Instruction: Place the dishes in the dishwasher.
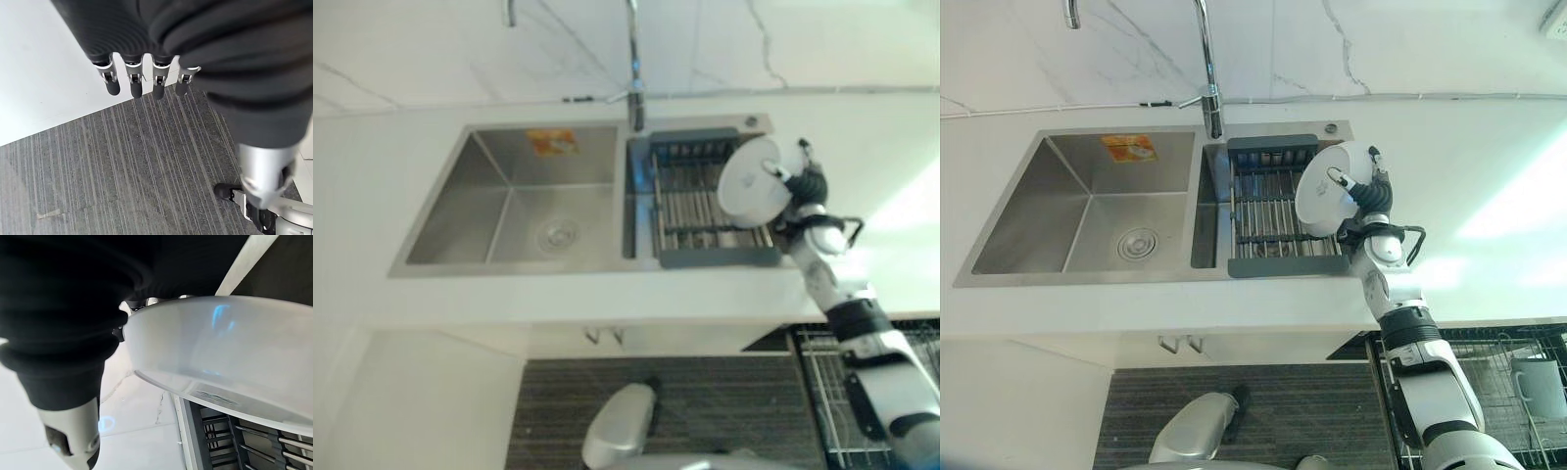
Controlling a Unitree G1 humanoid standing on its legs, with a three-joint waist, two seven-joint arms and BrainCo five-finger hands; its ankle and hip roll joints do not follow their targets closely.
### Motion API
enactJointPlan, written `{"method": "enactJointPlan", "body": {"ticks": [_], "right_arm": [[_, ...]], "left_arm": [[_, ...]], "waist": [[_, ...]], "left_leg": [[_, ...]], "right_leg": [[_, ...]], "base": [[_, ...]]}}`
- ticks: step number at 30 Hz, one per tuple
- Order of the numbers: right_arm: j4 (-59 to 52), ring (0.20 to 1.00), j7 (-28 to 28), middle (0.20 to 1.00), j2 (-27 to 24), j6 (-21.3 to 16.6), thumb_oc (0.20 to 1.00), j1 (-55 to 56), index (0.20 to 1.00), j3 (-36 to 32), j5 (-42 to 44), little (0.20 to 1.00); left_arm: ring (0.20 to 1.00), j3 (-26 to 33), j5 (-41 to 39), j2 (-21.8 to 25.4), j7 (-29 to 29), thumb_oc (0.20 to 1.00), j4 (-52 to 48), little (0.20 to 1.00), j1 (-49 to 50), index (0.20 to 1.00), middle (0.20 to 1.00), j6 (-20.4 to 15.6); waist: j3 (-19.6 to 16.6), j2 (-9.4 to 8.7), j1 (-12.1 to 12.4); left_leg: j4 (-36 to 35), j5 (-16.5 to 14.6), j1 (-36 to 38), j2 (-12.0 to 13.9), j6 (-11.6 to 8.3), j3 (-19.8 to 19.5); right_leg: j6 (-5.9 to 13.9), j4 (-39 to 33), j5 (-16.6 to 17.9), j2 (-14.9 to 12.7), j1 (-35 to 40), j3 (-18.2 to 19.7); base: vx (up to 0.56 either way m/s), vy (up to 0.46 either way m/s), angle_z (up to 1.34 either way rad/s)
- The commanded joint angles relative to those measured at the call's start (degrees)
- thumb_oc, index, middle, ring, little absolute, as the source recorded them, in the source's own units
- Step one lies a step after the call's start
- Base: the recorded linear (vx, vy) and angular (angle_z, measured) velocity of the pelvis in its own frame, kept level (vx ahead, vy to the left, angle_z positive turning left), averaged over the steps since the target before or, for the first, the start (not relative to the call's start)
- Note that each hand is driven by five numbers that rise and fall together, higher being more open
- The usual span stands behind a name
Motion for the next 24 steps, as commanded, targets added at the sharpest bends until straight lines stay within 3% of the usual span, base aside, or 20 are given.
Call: {"method": "enactJointPlan", "body": {"ticks": [1, 12, 24], "right_arm": [[0.78, 1.000, -0.05, 1.000, -0.29, -2.67, 1.000, -0.05, 1.000, 0.66, 0.26, 1.000], [1.11, 1.000, -0.19, 1.000, 0.18, -3.78, 1.000, -0.16, 1.000, 0.46, 3.19, 1.000], [1.60, 1.000, 8.29, 1.000, 4.45, -6.64, 1.000, 1.00, 1.000, -0.54, 15.45, 1.000]], "left_arm": [[1.000, -1.40, 1.44, 2.11, 0.30, 1.000, 1.36, 1.000, -0.20, 1.000, 1.000, 1.07], [1.000, -1.78, 0.91, 1.76, 0.55, 1.000, 0.80, 1.000, 0.25, 1.000, 1.000, 0.81], [1.000, -2.20, -0.98, 1.62, -0.30, 1.000, 1.91, 1.000, -0.05, 1.000, 1.000, 0.48]], "waist": [[-2.73, 0.71, 1.59], [-2.34, 1.24, 1.71], [-2.51, 2.04, 1.51]], "left_leg": [[-3.88, -2.58, 2.36, 4.46, -2.89, -0.39], [-3.88, -2.29, 2.26, 4.30, -2.97, -0.79], [-3.88, -2.18, 2.56, 4.46, -3.10, -0.85]], "right_leg": [[1.16, 2.60, 2.57, -3.69, -4.99, 0.66], [0.97, 2.60, 2.63, -3.73, -5.10, 0.71], [0.97, 2.60, 2.59, -4.07, -5.07, 0.86]], "base": [[0.00, 0.000, 0.00], [0.00, 0.000, 0.00], [0.00, 0.000, 0.00]]}}
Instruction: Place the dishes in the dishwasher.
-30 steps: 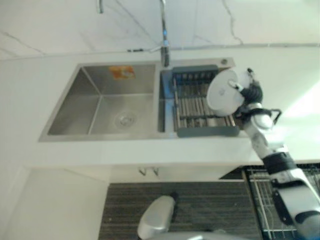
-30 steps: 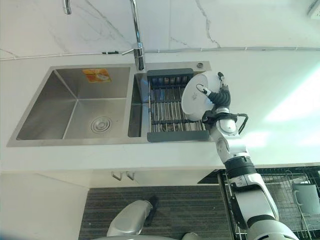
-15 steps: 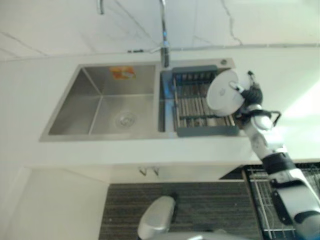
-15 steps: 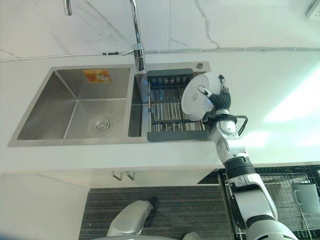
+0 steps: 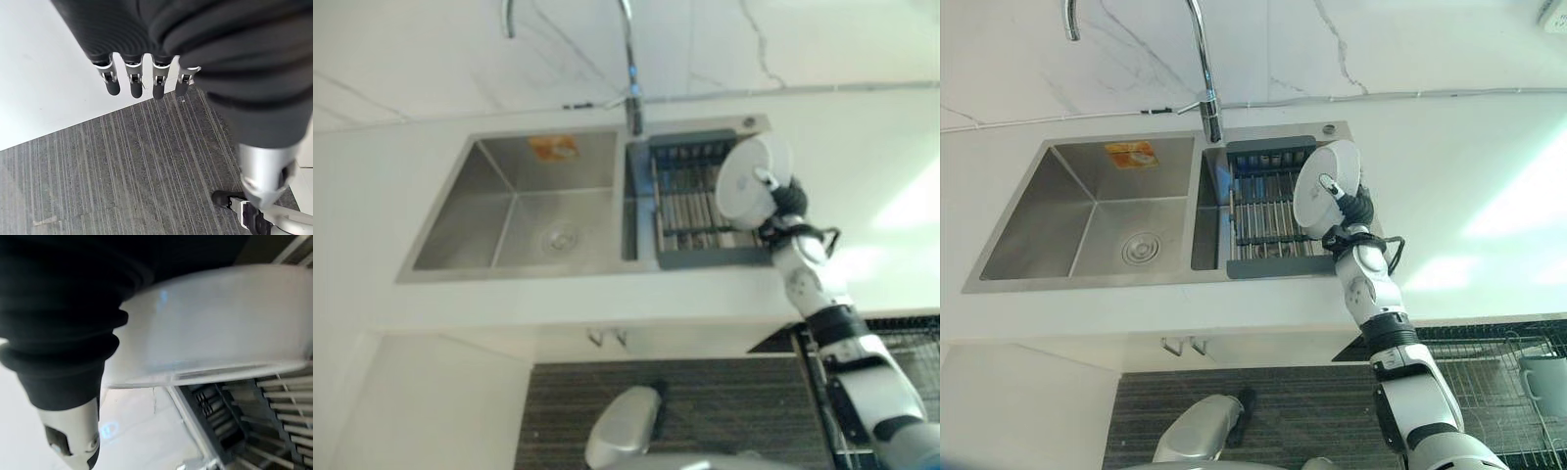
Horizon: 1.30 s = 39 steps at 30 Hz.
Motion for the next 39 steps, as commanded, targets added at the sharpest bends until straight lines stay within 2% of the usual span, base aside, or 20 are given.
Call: {"method": "enactJointPlan", "body": {"ticks": [1, 9, 14, 15, 16, 17, 19, 27, 31, 34, 37, 38, 39], "right_arm": [[-1.12, 1.000, 2.76, 1.000, -0.97, -3.98, 1.000, 0.16, 1.000, -0.47, 1.72, 1.000], [-1.20, 1.000, 3.12, 1.000, -0.76, -4.19, 1.000, 0.27, 1.000, -0.66, 2.41, 1.000], [1.42, 1.000, 0.25, 1.000, -1.75, -0.40, 1.000, -0.15, 1.000, -0.54, -2.87, 1.000], [2.33, 0.539, -0.32, 0.539, -2.20, 0.96, 0.539, -0.37, 0.539, -0.30, -4.96, 0.539], [3.08, 0.442, -0.72, 0.442, -2.66, 1.38, 0.442, -0.57, 0.442, 0.06, -6.40, 0.442], [4.25, 0.200, -0.65, 0.200, -3.17, 1.64, 0.200, -1.15, 0.200, 0.45, -8.27, 0.200], [6.06, 0.200, -0.38, 0.200, -4.03, 2.39, 0.200, -1.85, 0.200, 1.64, -11.41, 0.200], [8.99, 0.200, -0.36, 0.200, -5.29, 2.12, 0.200, -3.55, 0.200, 2.85, -12.47, 0.200], [8.55, 0.200, -0.35, 0.200, -5.39, -0.15, 0.200, -3.41, 0.200, 3.03, -12.89, 0.200], [6.82, 0.200, -1.07, 0.200, -5.24, -7.32, 0.200, -3.38, 0.200, 2.92, -12.38, 0.200], [-2.24, 0.200, -4.42, 0.200, -4.25, -14.67, 0.200, -3.03, 0.200, 2.53, -15.33, 0.200], [-7.85, 0.200, -5.75, 0.200, -2.97, -19.20, 0.200, -3.06, 0.200, 2.82, -16.87, 0.200], [-9.77, 0.200, -6.53, 0.200, -2.50, -21.47, 0.200, -2.91, 0.200, 3.02, -17.47, 0.200]], "left_arm": [[1.000, -1.93, -0.38, 1.66, -0.16, 1.000, 1.81, 1.000, 0.34, 1.000, 1.000, 0.34], [1.000, -1.75, -0.46, 1.53, -0.12, 1.000, 1.52, 1.000, 0.77, 1.000, 1.000, 0.03], [1.000, -2.00, -1.01, 1.53, 0.11, 1.000, 1.26, 1.000, 0.61, 1.000, 1.000, 0.26], [1.000, -1.95, -0.97, 1.60, 0.10, 1.000, 1.22, 1.000, 0.63, 1.000, 1.000, 0.09], [1.000, -1.95, -1.00, 1.72, 0.06, 1.000, 1.14, 1.000, 0.61, 1.000, 1.000, 0.06], [1.000, -1.90, -0.92, 1.83, 0.06, 1.000, 1.19, 1.000, 0.49, 1.000, 1.000, -0.17], [1.000, -1.77, -0.67, 2.19, -0.22, 1.000, 0.91, 1.000, 0.20, 1.000, 1.000, -0.05], [1.000, -1.84, -0.61, 2.40, -0.54, 1.000, 0.51, 1.000, -0.64, 1.000, 1.000, 0.40], [1.000, -2.06, -1.16, 2.25, -0.33, 1.000, 0.37, 1.000, -1.18, 1.000, 1.000, 0.60], [1.000, -1.91, -0.81, 2.20, -0.28, 1.000, 0.53, 1.000, -1.14, 1.000, 1.000, -0.05], [1.000, -1.63, -0.10, 2.07, -0.18, 1.000, 0.42, 1.000, -1.06, 1.000, 1.000, -0.14], [1.000, -1.37, 0.50, 1.97, 0.15, 1.000, 0.74, 1.000, -1.07, 1.000, 1.000, -0.15], [1.000, -1.42, 0.16, 1.93, 0.29, 1.000, 0.79, 1.000, -1.03, 1.000, 1.000, 0.00]], "waist": [[-1.63, -0.03, 2.01], [-1.67, 0.01, 2.33], [-1.25, 0.11, 2.37], [-1.07, 0.12, 2.44], [-0.94, 0.12, 2.49], [-0.75, 0.13, 2.60], [-0.42, 0.15, 2.93], [0.68, 0.56, 3.03], [1.20, 0.43, 2.73], [1.43, 0.31, 2.60], [1.30, 0.00, 1.95], [0.83, -0.50, 1.30], [0.51, -0.79, 1.00]], "left_leg": [[-3.60, -2.17, 2.42, 4.46, -3.07, -0.87], [-3.60, -2.06, 2.35, 4.44, -3.12, -1.22], [-3.60, -1.94, 2.22, 4.25, -3.14, -1.54], [-3.60, -1.89, 2.10, 4.20, -3.16, -1.60], [-3.60, -1.84, 2.05, 4.16, -3.17, -1.65], [-3.60, -1.82, 1.97, 4.13, -3.17, -1.73], [-3.60, -1.64, 1.67, 3.93, -3.19, -1.90], [-3.60, -1.34, 1.07, 3.57, -3.01, -1.93], [-3.60, -1.24, 0.93, 3.57, -2.85, -1.68], [-3.60, -1.26, 0.96, 3.66, -2.69, -1.32], [-3.60, -1.47, 1.20, 4.14, -2.52, -0.67], [-3.60, -1.86, 1.72, 4.63, -2.44, 0.11], [-3.60, -2.06, 1.94, 4.85, -2.46, 0.56]], "right_leg": [[1.16, 2.60, 2.70, -3.99, -5.00, 0.79], [1.24, 2.60, 2.69, -4.06, -4.85, 0.43], [1.16, 2.60, 2.81, -3.97, -5.01, 0.55], [1.13, 2.60, 2.82, -3.96, -5.06, 0.56], [1.12, 2.60, 2.85, -3.96, -5.08, 0.56], [1.15, 2.60, 2.91, -3.94, -5.11, 0.51], [1.27, 2.60, 3.03, -4.11, -5.15, 0.26], [1.42, 2.60, 3.48, -4.48, -5.57, 0.18], [1.52, 2.60, 3.80, -4.43, -5.89, 0.45], [1.55, 2.60, 3.96, -4.31, -6.08, 0.60], [1.58, 2.60, 4.05, -4.01, -6.50, 1.13], [1.54, 2.60, 3.89, -3.66, -6.64, 1.84], [1.49, 2.60, 3.76, -3.48, -6.73, 2.20]], "base": [[0.00, 0.000, 0.00], [0.00, 0.000, 0.00], [0.00, 0.000, 0.00], [0.00, 0.000, 0.00], [0.00, 0.000, 0.00], [0.00, 0.000, 0.00], [0.00, 0.000, 0.00], [-0.01, 0.014, 0.05], [-0.01, -0.003, 0.00], [-0.05, -0.033, 0.01], [-0.08, -0.067, -0.02], [-0.11, -0.083, -0.11], [-0.12, -0.083, -0.24]]}}
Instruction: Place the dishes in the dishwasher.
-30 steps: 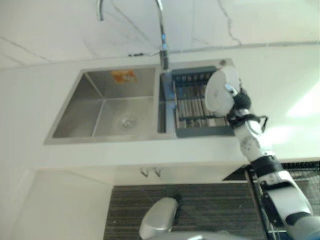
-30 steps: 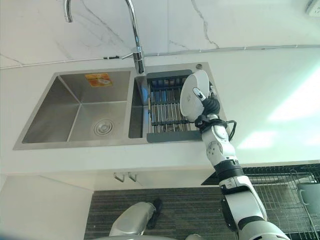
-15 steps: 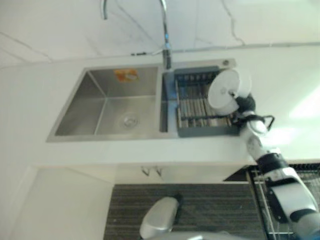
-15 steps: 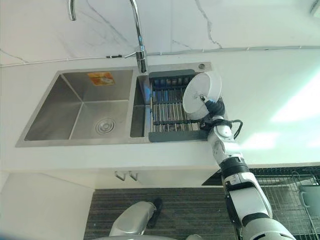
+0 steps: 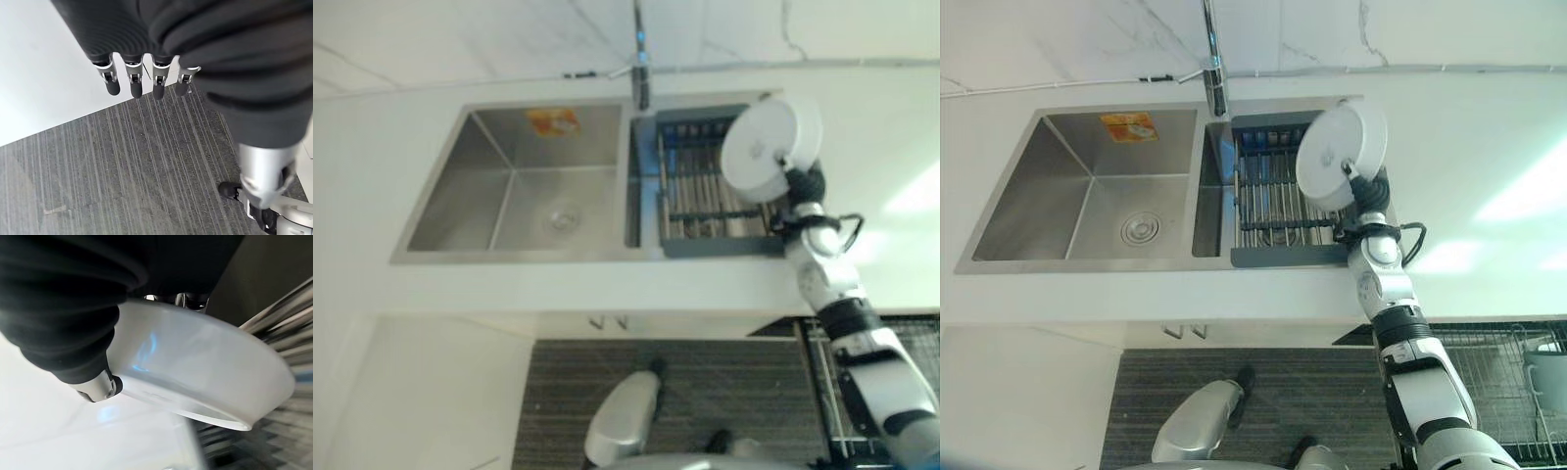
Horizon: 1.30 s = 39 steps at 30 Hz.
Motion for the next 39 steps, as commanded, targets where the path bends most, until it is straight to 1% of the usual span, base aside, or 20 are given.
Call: {"method": "enactJointPlan", "body": {"ticks": [1, 3, 5, 6, 7, 9, 10, 11, 12, 13, 14, 16, 18, 21, 23, 26, 31, 32, 37, 39], "right_arm": [[-7.19, 0.200, -2.52, 0.200, 0.18, -14.09, 0.200, -0.89, 0.200, 1.74, -2.96, 0.200], [-12.66, 0.200, -3.07, 0.200, 0.59, -15.98, 0.200, 0.63, 0.200, 1.74, -2.42, 0.200], [-19.18, 0.200, -4.03, 0.200, 1.15, -19.06, 0.200, 2.92, 0.200, 2.09, -3.72, 0.200], [-20.82, 0.200, -3.91, 0.200, 0.90, -19.56, 0.200, 3.37, 0.200, 1.98, -3.67, 0.200], [-23.91, 0.200, -4.39, 0.200, 0.20, -19.81, 0.200, 3.96, 0.200, 1.96, -4.06, 0.200], [-26.31, 0.200, -5.50, 0.200, -0.38, -20.29, 0.200, 4.66, 0.200, 1.66, -4.69, 0.200], [-28.46, 0.200, -5.93, 0.200, -1.41, -20.39, 0.200, 5.46, 0.200, 1.20, -3.53, 0.200], [-30.11, 0.200, -6.52, 0.200, -1.96, -20.15, 0.200, 6.33, 0.200, 0.77, -3.68, 0.200], [-32.82, 0.200, -8.18, 0.200, -3.33, -19.78, 0.200, 8.35, 0.200, -0.87, -3.92, 0.200], [-34.01, 0.200, -8.80, 0.200, -4.11, -18.91, 0.200, 9.50, 0.200, -1.94, -4.42, 0.200], [-35.36, 0.200, -7.55, 0.200, -6.03, -14.75, 0.200, 11.95, 0.200, -4.13, -7.01, 0.200], [-36.78, 0.200, -8.15, 0.200, -9.89, -12.16, 0.200, 14.96, 0.200, -6.62, -13.58, 0.200], [-37.99, 0.200, -7.16, 0.200, -13.60, -13.03, 0.200, 20.75, 0.200, -11.84, -9.78, 0.200], [-36.88, 0.200, -8.05, 0.200, -14.54, -13.20, 0.200, 27.84, 0.200, -20.64, -6.60, 0.200], [-35.79, 0.200, -7.99, 0.200, -14.23, -13.69, 0.200, 29.85, 0.200, -23.10, -5.94, 0.200], [-31.97, 0.200, -6.38, 0.200, -12.14, -12.62, 0.200, 32.66, 0.200, -25.50, -4.84, 0.200], [-24.71, 0.200, -4.45, 0.200, -8.57, -13.04, 0.200, 33.06, 0.200, -21.42, -5.91, 0.200], [-21.51, 0.200, -5.32, 0.200, -8.01, -14.16, 0.200, 32.21, 0.200, -19.27, -9.45, 0.200], [-14.17, 0.200, -4.26, 0.200, -6.91, -14.95, 0.200, 28.78, 0.200, -13.14, -9.99, 0.200], [-13.86, 0.200, -4.30, 0.200, -6.70, -14.91, 0.200, 28.35, 0.200, -12.16, -10.39, 0.200]], "left_arm": [[1.000, -1.03, -0.19, 1.67, 1.25, 1.000, 2.04, 1.000, 1.07, 1.000, 1.000, 0.39], [1.000, -0.35, -0.70, 1.31, 1.66, 1.000, 2.36, 1.000, 1.21, 1.000, 1.000, 0.44], [1.000, 0.76, 0.56, 0.76, 2.51, 1.000, 2.69, 1.000, 1.17, 1.000, 1.000, 0.38], [1.000, 0.71, 0.54, 0.67, 2.82, 1.000, 2.80, 1.000, 1.05, 1.000, 1.000, 0.55], [1.000, 0.66, 3.07, 0.44, 3.09, 1.000, 3.04, 1.000, 0.65, 1.000, 1.000, 0.65], [1.000, -0.70, 9.50, 0.27, 3.74, 1.000, 3.50, 1.000, 0.16, 1.000, 1.000, -0.79], [1.000, -2.05, 9.70, 0.13, 3.87, 1.000, 3.28, 1.000, -0.48, 1.000, 1.000, 0.49], [1.000, -2.67, 9.47, -0.11, 3.53, 1.000, 3.18, 1.000, -0.94, 1.000, 1.000, 1.78], [1.000, -3.77, 8.86, -0.66, 3.60, 1.000, 3.15, 1.000, -1.82, 1.000, 1.000, 3.82], [1.000, -3.97, 8.86, -0.79, 3.67, 1.000, 3.10, 1.000, -2.12, 1.000, 1.000, 4.02], [1.000, -3.91, 8.15, -0.73, 3.72, 1.000, 2.89, 1.000, -2.66, 1.000, 1.000, 4.08], [1.000, -3.42, 8.29, -0.15, 2.92, 1.000, 2.08, 1.000, -3.08, 1.000, 1.000, 3.60], [1.000, -2.44, 7.91, -0.09, 3.02, 1.000, 1.27, 1.000, -2.83, 1.000, 1.000, 2.25], [1.000, -2.68, 8.29, -0.59, 2.95, 1.000, 0.02, 1.000, -2.60, 1.000, 1.000, -0.42], [1.000, -3.17, 8.42, -0.95, 2.97, 1.000, -0.58, 1.000, -2.39, 1.000, 1.000, -1.00], [1.000, -4.30, 9.73, -1.53, 2.28, 1.000, -1.56, 1.000, -1.88, 1.000, 1.000, -0.98], [1.000, -5.89, 9.47, -1.59, 1.58, 1.000, -2.16, 1.000, -1.45, 1.000, 1.000, -0.30], [1.000, -6.41, 8.97, -1.57, 1.19, 1.000, -2.62, 1.000, -1.61, 1.000, 1.000, 0.06], [1.000, -6.90, 5.84, -1.79, 1.45, 1.000, -4.14, 1.000, -1.41, 1.000, 1.000, -0.73], [1.000, -6.96, 5.54, -1.49, 1.32, 1.000, -5.06, 1.000, -1.35, 1.000, 1.000, -0.63]], "waist": [[-4.43, -0.25, 0.33], [-5.51, -0.95, -0.63], [-6.79, -2.08, -2.35], [-7.09, -2.38, -2.89], [-7.67, -2.87, -4.15], [-8.44, -3.30, -5.62], [-8.97, -3.58, -7.41], [-9.25, -3.62, -8.24], [-9.77, -3.72, -10.38], [-10.07, -3.78, -11.46], [-10.05, -3.80, -13.15], [-10.16, -3.76, -15.04], [-10.46, -3.82, -17.45], [-10.34, -3.99, -20.12], [-10.35, -4.01, -20.74], [-9.91, -3.87, -21.65], [-9.00, -3.33, -21.42], [-8.39, -2.89, -20.99], [-6.59, -1.43, -19.15], [-6.10, -1.17, -18.73]], "left_leg": [[-3.23, -3.86, 3.45, 4.72, -3.12, 1.52], [-3.23, -4.15, 3.64, 5.43, -3.14, 2.70], [-3.23, -5.08, 4.79, 6.76, -3.31, 4.97], [-3.23, -5.36, 5.18, 7.12, -3.37, 5.66], [-3.23, -6.08, 6.38, 7.91, -3.56, 7.23], [-3.23, -6.31, 7.13, 8.77, -3.72, 8.66], [-3.23, -6.51, 8.03, 9.57, -3.93, 9.85], [-3.23, -6.53, 8.53, 10.00, -4.01, 10.49], [-3.23, -6.62, 9.38, 10.87, -4.16, 11.77], [-3.23, -6.64, 9.60, 11.33, -4.28, 12.29], [-3.23, -6.94, 10.56, 12.02, -4.45, 13.19], [-3.23, -7.03, 11.05, 12.83, -4.59, 14.17], [-3.23, -7.03, 11.23, 13.73, -4.68, 15.25], [-3.23, -7.45, 11.81, 14.35, -4.87, 16.33], [-3.23, -7.51, 11.71, 14.45, -4.94, 16.59], [-3.23, -7.48, 11.72, 14.53, -5.06, 16.78], [-3.23, -7.16, 11.25, 14.26, -5.12, 16.19], [-3.23, -6.98, 10.71, 13.99, -5.20, 15.70], [-3.23, -6.53, 8.68, 12.97, -5.29, 14.36], [-3.23, -6.33, 8.16, 12.70, -5.22, 13.93]], "right_leg": [[1.06, 2.05, 3.70, -3.40, -4.77, 3.00], [0.92, 2.05, 3.67, -3.10, -5.19, 3.53], [0.62, 2.05, 3.43, -2.56, -5.66, 4.75], [0.53, 2.05, 3.39, -2.33, -5.86, 5.32], [0.29, 2.05, 3.08, -1.69, -5.95, 6.90], [-0.06, 2.05, 3.13, -0.85, -6.58, 8.82], [-0.31, 2.05, 3.02, -0.07, -6.84, 10.49], [-0.42, 2.05, 3.05, 0.39, -6.93, 11.45], [-0.65, 2.05, 3.07, 1.36, -7.15, 13.31], [-0.73, 2.05, 3.07, 1.75, -7.33, 13.98], [-0.80, 2.05, 2.86, 2.24, -6.99, 14.96], [-0.90, 2.05, 2.90, 2.78, -7.18, 16.02], [-0.92, 2.05, 3.23, 3.29, -7.91, 17.19], [-0.89, 2.05, 3.32, 3.79, -8.30, 18.64], [-0.89, 2.05, 3.42, 3.82, -8.67, 18.90], [-0.92, 2.05, 3.68, 3.86, -9.04, 19.29], [-0.94, 2.05, 4.00, 3.43, -9.64, 19.30], [-0.80, 2.05, 4.26, 3.00, -10.33, 19.16], [-0.61, 2.05, 4.94, 1.76, -12.47, 18.37], [-0.67, 2.05, 5.01, 1.58, -12.71, 17.98]], "base": [[-0.09, -0.059, -0.31], [-0.14, -0.093, -0.42], [-0.19, -0.145, -0.52], [-0.17, -0.143, -0.62], [-0.12, -0.120, -0.77], [-0.10, -0.099, -0.99], [-0.06, -0.071, -1.09], [-0.05, -0.090, -0.99], [-0.03, -0.078, -0.80], [-0.02, -0.096, -0.72], [-0.02, -0.076, -0.89], [-0.01, -0.072, -0.76], [-0.02, -0.063, -0.71], [-0.02, -0.071, -0.31], [-0.01, -0.048, -0.28], [0.02, -0.058, -0.14], [0.01, -0.017, -0.01], [-0.04, 0.024, 0.02], [-0.04, 0.030, 0.05], [-0.05, 0.020, 0.07]]}}
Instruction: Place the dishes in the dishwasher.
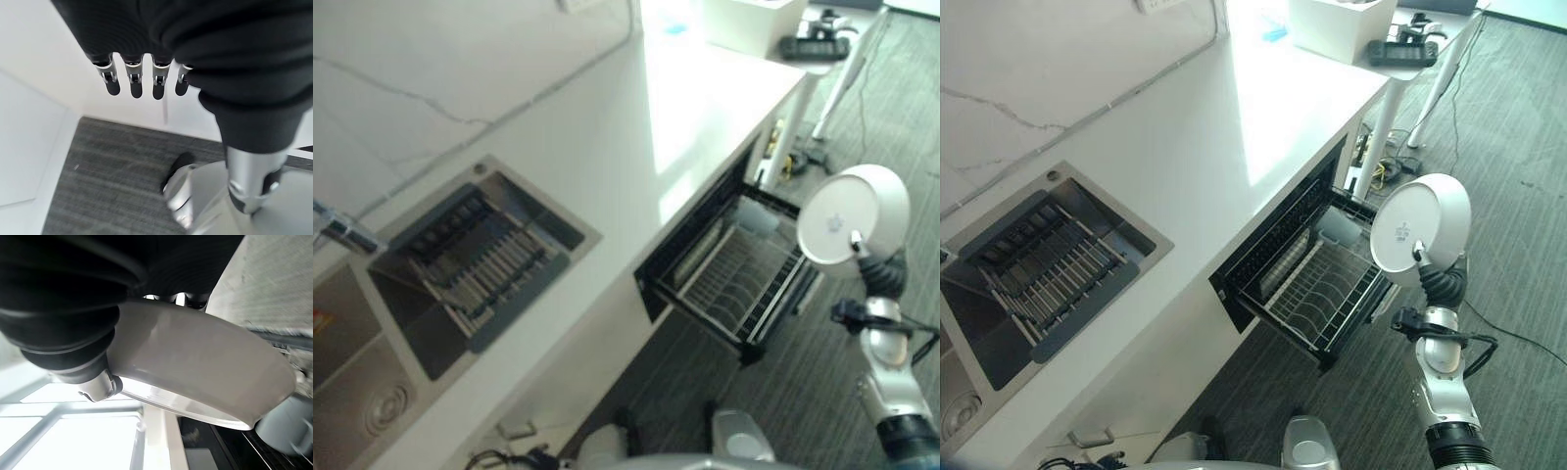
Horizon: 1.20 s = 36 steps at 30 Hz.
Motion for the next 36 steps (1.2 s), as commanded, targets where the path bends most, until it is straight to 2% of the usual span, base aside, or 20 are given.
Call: {"method": "enactJointPlan", "body": {"ticks": [1, 4, 5, 7, 8, 11, 13, 15, 16, 21, 23, 26, 27, 29, 32, 36], "right_arm": [[-4.21, 0.200, -0.05, 0.200, -0.80, -5.13, 0.200, -4.61, 0.200, -1.78, -1.61, 0.200], [-3.07, 0.200, 0.67, 0.200, -0.62, -2.61, 0.200, -5.15, 0.200, -0.25, -1.37, 0.200], [-0.92, 0.200, 1.07, 0.200, -1.01, 1.40, 0.200, -5.64, 0.200, 0.56, -3.36, 0.200], [1.78, 0.200, 1.14, 0.200, -1.45, 3.45, 0.200, -6.82, 0.200, 2.61, -3.08, 0.200], [4.01, 0.200, -0.21, 0.200, -0.82, 5.81, 0.200, -7.31, 0.200, 4.23, -2.09, 0.200], [8.17, 0.200, -1.46, 0.200, -0.14, 7.38, 0.200, -8.99, 0.200, 5.65, -0.89, 0.200], [9.64, 0.200, -1.92, 0.200, -0.30, 10.06, 0.200, -9.62, 0.200, 6.56, -3.70, 0.200], [12.67, 0.200, -5.31, 0.200, -1.27, 13.50, 0.200, -11.75, 0.200, 7.66, -5.66, 0.200], [14.42, 0.200, -6.62, 0.200, -1.89, 16.07, 0.200, -13.11, 0.200, 7.99, -5.86, 0.200], [22.73, 0.200, -8.00, 0.200, -4.15, 21.62, 0.200, -20.40, 0.200, 10.06, -11.01, 0.200], [24.76, 0.200, -7.58, 0.200, -5.29, 23.26, 0.200, -22.52, 0.200, 11.47, -14.62, 0.200], [27.81, 0.200, -7.35, 0.200, -8.10, 25.57, 0.200, -26.32, 0.200, 15.29, -24.51, 0.200], [27.81, 0.200, -7.35, 0.200, -8.10, 25.57, 0.200, -26.32, 0.200, 15.29, -24.51, 0.200], [30.23, 0.200, -7.87, 0.200, -9.96, 26.04, 0.200, -28.94, 0.200, 18.77, -31.48, 0.200], [34.74, 0.200, -10.17, 0.200, -11.70, 26.28, 0.200, -33.41, 0.200, 23.37, -35.71, 0.200], [38.48, 0.200, -11.07, 0.200, -11.35, 27.82, 0.200, -39.07, 0.200, 28.72, -40.97, 0.200]], "left_arm": [[1.000, -2.12, -1.03, 0.67, -0.41, 1.000, -1.03, 1.000, 0.17, 1.000, 1.000, -0.24], [1.000, -1.93, -0.63, 1.19, -0.50, 1.000, -2.37, 1.000, 0.64, 1.000, 1.000, -0.76], [1.000, -2.25, -0.72, 1.73, -0.86, 1.000, -3.15, 1.000, 0.61, 1.000, 1.000, -0.39], [1.000, -2.65, -0.79, 2.19, -1.05, 1.000, -3.69, 1.000, 0.41, 1.000, 1.000, -0.20], [1.000, -2.82, -0.77, 2.22, -0.97, 1.000, -3.61, 1.000, 0.53, 1.000, 1.000, -0.22], [1.000, -3.54, -1.69, 2.28, -0.67, 1.000, -3.59, 1.000, 0.06, 1.000, 1.000, -0.08], [1.000, -3.95, -3.12, 3.27, -1.72, 1.000, -4.08, 1.000, -1.31, 1.000, 1.000, 0.95], [1.000, -4.63, -3.79, 3.98, -2.08, 1.000, -5.06, 1.000, -1.85, 1.000, 1.000, 1.70], [1.000, -4.88, -3.99, 4.22, -1.88, 1.000, -4.70, 1.000, -1.87, 1.000, 1.000, 1.01], [1.000, -6.24, -4.63, 4.93, -1.47, 1.000, -3.19, 1.000, -3.95, 1.000, 1.000, -0.89], [1.000, -6.55, -4.72, 5.24, -1.57, 1.000, -3.01, 1.000, -4.68, 1.000, 1.000, -1.07], [1.000, -6.95, -5.67, 6.27, -1.67, 1.000, -3.19, 1.000, -6.34, 1.000, 1.000, -1.38], [1.000, -6.95, -5.67, 6.27, -1.67, 1.000, -3.19, 1.000, -6.34, 1.000, 1.000, -1.38], [1.000, -7.39, -6.92, 7.06, -1.40, 1.000, -3.15, 1.000, -7.60, 1.000, 1.000, -1.53], [1.000, -8.17, -7.94, 7.87, -1.10, 1.000, -2.31, 1.000, -9.92, 1.000, 1.000, -2.83], [1.000, -9.30, -10.25, 8.29, -0.91, 1.000, -2.10, 1.000, -13.63, 1.000, 1.000, -2.96]], "waist": [[-1.77, -0.95, 1.27], [-1.11, -0.68, 1.94], [-0.81, -0.61, 2.37], [-0.43, -0.48, 2.90], [-0.14, -0.32, 3.27], [0.34, -0.13, 3.79], [0.99, 0.24, 3.89], [1.51, 0.42, 4.62], [1.79, 0.45, 5.17], [3.71, 0.82, 7.00], [4.34, 1.11, 7.45], [6.47, 1.89, 8.43], [6.47, 1.89, 8.43], [7.85, 2.39, 9.14], [9.83, 3.06, 10.32], [12.40, 3.62, 11.50]], "left_leg": [[3.93, -6.17, 1.21, 1.41, -0.84, -6.53], [3.93, -5.86, 0.94, 0.95, -0.79, -7.08], [3.93, -5.83, 0.81, 0.73, -0.81, -7.42], [3.93, -5.68, 0.58, 0.61, -0.78, -7.70], [3.93, -5.50, 0.58, 0.63, -0.72, -7.83], [3.93, -5.58, 0.29, 0.53, -0.62, -8.17], [3.93, -5.44, -0.10, 0.35, -0.64, -8.39], [3.93, -5.38, -0.28, -0.12, -0.31, -8.91], [3.93, -5.35, -0.42, -0.27, -0.20, -9.09], [3.93, -4.82, -1.68, -0.71, -0.03, -9.59], [3.93, -4.54, -2.23, -0.94, 0.08, -9.87], [3.93, -4.04, -3.30, -1.48, 0.51, -10.86], [3.93, -4.04, -3.30, -1.48, 0.51, -10.86], [3.93, -3.41, -4.57, -1.94, 0.89, -11.66], [3.93, -2.58, -6.91, -2.62, 1.47, -12.85], [3.93, -1.37, -10.25, -4.01, 2.33, -14.17]], "right_leg": [[2.32, -0.97, 0.99, -3.63, 0.20, -1.89], [2.23, -0.97, 1.07, -3.82, 0.49, -2.76], [2.23, -0.97, 1.00, -3.93, 0.65, -3.11], [2.16, -0.97, 1.00, -4.00, 0.64, -3.40], [2.09, -0.97, 1.09, -4.07, 0.82, -3.63], [2.06, -0.97, 1.01, -4.12, 0.81, -3.78], [2.09, -0.97, 1.28, -4.14, 0.69, -4.05], [1.94, -0.97, 1.13, -4.27, 0.96, -4.44], [1.92, -0.97, 1.14, -4.36, 1.05, -4.81], [1.78, -0.97, 1.50, -4.63, 0.61, -6.10], [1.63, -0.97, 1.60, -4.57, 0.42, -6.54], [1.25, -0.97, 1.82, -4.15, 0.40, -7.39], [1.25, -0.97, 1.82, -4.15, 0.40, -7.39], [1.04, -0.97, 2.31, -3.82, 0.01, -8.07], [0.74, -0.18, 2.65, -3.49, -1.80, -8.53], [0.57, 2.45, 2.53, -3.37, -5.62, -8.24]], "base": [[-0.03, 0.017, 0.12], [0.00, 0.020, 0.16], [0.00, 0.012, 0.16], [-0.01, 0.011, 0.13], [0.01, 0.010, 0.10], [0.00, 0.014, 0.07], [-0.01, 0.051, 0.09], [0.01, 0.021, 0.07], [0.00, -0.014, 0.16], [-0.03, -0.004, 0.15], [-0.05, 0.017, 0.22], [-0.06, 0.018, 0.18], [-0.07, 0.007, 0.19], [-0.07, -0.001, 0.24], [-0.15, -0.016, 0.26], [-0.15, 0.004, 0.12]]}}
